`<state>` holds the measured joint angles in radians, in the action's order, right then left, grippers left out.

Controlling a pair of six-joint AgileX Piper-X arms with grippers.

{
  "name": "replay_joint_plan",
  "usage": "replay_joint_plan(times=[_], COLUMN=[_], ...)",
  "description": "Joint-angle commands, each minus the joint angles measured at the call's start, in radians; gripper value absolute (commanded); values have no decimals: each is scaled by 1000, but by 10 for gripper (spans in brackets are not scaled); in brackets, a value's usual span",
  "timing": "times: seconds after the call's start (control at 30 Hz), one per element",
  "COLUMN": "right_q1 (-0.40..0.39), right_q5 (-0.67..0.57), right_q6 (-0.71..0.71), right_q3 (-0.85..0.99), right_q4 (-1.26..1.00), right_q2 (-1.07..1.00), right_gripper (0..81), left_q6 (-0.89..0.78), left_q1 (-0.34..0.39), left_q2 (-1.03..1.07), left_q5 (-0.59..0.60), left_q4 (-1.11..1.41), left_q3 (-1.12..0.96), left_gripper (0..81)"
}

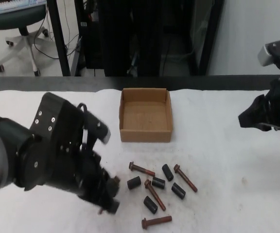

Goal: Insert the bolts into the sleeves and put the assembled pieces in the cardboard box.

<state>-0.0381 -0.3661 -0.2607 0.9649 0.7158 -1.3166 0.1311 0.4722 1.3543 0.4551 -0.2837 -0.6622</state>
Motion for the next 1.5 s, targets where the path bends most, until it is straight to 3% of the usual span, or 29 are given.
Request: replay_joint_plan(times=[0.0,0.13,0.23,0.33,0.47,0.53,0.67,0.83,1.1,1.27,1.47], right_q1=[2,2,0,-13,-90,-150,-301,-399,-408,-408,-408], right_q5=[-108,-105,-167,-289,-292,-243,-1,127,128,122,122], right_q6=[48,62,102,174,187,159,103,143,-42,-57,-181], right_q3=[8,-2,-36,-98,-170,-181,-181,-131,42,75,75], right_q4=[-24,-31,-56,-122,-199,-214,-272,-287,-78,-62,20], right_q2=[13,13,13,13,14,14,2,-87,-312,-331,-331], right_gripper=[298,298,298,298,298,293,279,279,279,279,279], left_q6=[-184,-389,-449,-444,-294,-217,-156,-149,-149,-149,-81], left_q1=[0,-2,-2,-2,-2,-2,-2,-2,-2,-2,-2], left_q2=[-41,-150,-226,-279,-311,-311,-311,-311,-311,-311,-311], left_q5=[131,41,-39,-51,-51,-51,-90,-148,-148,-148,-148], left_q4=[127,455,623,723,745,745,745,737,737,737,712], left_q3=[5,101,209,303,380,394,395,395,395,395,395], left_gripper=[2,2,2,2,2,2,2,2,2,2,2])
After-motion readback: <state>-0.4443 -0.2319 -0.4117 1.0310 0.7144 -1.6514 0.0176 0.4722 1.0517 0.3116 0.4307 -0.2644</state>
